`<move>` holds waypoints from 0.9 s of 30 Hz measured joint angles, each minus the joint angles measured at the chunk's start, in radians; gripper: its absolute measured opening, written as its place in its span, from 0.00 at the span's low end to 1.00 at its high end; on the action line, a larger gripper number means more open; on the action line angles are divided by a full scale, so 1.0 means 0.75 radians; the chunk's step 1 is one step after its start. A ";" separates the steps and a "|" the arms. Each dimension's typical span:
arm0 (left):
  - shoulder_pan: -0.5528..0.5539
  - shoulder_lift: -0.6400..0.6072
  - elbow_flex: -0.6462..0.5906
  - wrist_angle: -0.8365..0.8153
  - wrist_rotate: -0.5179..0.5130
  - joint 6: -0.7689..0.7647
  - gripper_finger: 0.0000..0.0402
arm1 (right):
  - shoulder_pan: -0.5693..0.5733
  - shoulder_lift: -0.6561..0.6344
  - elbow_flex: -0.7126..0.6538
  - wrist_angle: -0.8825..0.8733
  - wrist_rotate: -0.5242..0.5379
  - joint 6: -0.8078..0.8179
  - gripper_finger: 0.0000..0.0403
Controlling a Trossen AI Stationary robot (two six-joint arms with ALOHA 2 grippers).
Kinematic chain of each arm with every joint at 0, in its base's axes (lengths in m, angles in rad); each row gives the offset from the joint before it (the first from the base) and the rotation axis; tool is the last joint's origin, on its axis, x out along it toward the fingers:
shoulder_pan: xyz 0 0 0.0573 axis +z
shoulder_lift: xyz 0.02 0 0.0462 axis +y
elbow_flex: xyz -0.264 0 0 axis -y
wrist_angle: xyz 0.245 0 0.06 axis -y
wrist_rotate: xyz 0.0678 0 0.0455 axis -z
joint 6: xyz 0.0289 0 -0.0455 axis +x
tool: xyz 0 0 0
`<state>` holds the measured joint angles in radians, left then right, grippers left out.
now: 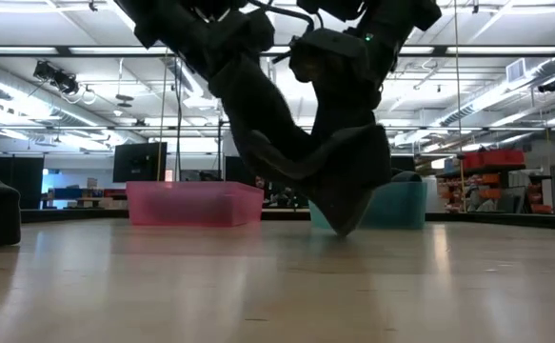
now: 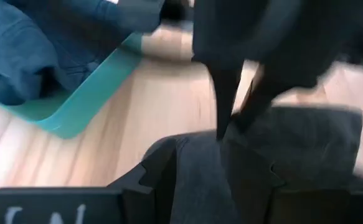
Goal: Pick & Place hat
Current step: Put the right black cap into the red bin
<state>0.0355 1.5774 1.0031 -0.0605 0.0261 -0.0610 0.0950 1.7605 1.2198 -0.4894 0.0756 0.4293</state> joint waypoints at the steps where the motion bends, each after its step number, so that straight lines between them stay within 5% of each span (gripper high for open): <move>1: -0.001 0.014 0.000 0.019 0.000 -0.017 0.34 | 0.000 0.002 0.000 -0.003 0.009 -0.002 0.03; 12: -0.027 0.133 0.001 0.059 0.001 -0.089 0.34 | 0.000 0.013 0.000 -0.021 0.146 -0.111 0.03; 27: -0.046 0.095 0.051 0.123 0.004 -0.087 0.34 | -0.001 0.011 0.000 -0.041 0.113 -0.095 0.03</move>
<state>0.0013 1.6489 1.0416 0.0319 0.0294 -0.1265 0.0940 1.7691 1.2198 -0.5204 0.1601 0.3584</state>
